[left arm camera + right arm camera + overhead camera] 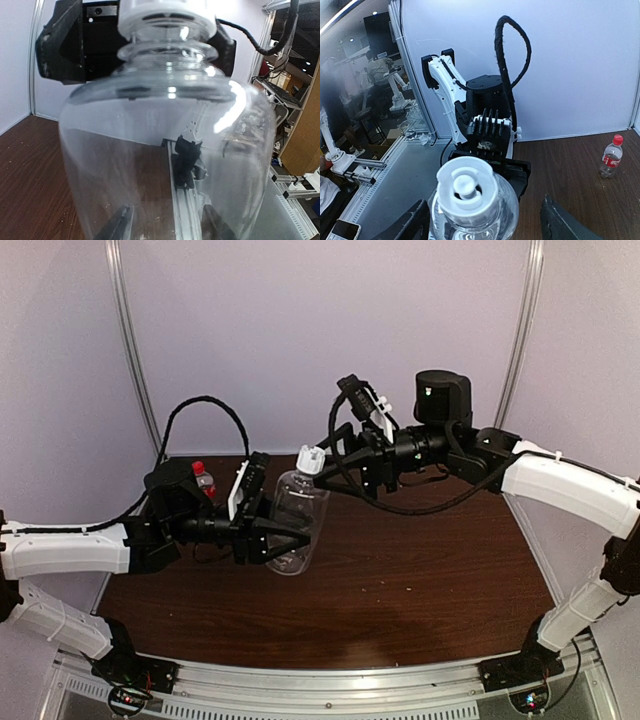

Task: Unscrew the bottle caps

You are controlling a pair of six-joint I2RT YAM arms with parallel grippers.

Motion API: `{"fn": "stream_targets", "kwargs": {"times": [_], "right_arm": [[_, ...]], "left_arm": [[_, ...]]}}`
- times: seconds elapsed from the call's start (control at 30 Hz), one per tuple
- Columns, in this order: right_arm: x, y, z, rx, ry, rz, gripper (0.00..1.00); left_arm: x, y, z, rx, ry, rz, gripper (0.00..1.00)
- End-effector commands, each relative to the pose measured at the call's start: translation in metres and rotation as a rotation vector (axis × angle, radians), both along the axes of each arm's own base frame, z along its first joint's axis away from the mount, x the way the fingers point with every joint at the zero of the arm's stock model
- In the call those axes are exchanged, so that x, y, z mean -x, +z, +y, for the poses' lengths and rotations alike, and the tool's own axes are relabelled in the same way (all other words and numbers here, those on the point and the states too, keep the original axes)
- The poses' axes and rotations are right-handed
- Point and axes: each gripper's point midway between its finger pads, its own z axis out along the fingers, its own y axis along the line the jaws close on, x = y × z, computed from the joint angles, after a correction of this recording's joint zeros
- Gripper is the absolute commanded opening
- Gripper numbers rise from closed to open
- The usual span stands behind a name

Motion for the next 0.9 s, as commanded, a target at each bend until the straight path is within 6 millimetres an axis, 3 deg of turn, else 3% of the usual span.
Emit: {"fn": "stream_targets", "kwargs": {"times": [0.0,0.23,0.53,0.7,0.87], "right_arm": [[-0.004,0.023,-0.01,-0.045,-0.1,0.029,0.8],[-0.013,0.036,-0.017,-0.061,-0.251,0.066,0.95],[-0.066,0.034,-0.017,-0.026,-0.632,0.246,0.95],[-0.066,0.023,-0.004,0.01,-0.644,0.268,0.9],[-0.063,0.016,0.003,0.027,-0.633,0.276,0.74]], "left_arm": [[-0.017,0.017,0.004,0.033,0.11,-0.044,0.31],[-0.034,0.015,0.003,0.006,0.195,-0.035,0.31],[-0.048,0.013,-0.001,-0.009,0.251,-0.019,0.31],[-0.052,0.011,-0.002,-0.018,0.27,-0.011,0.31],[-0.055,0.009,-0.002,-0.025,0.28,-0.007,0.31]]}}
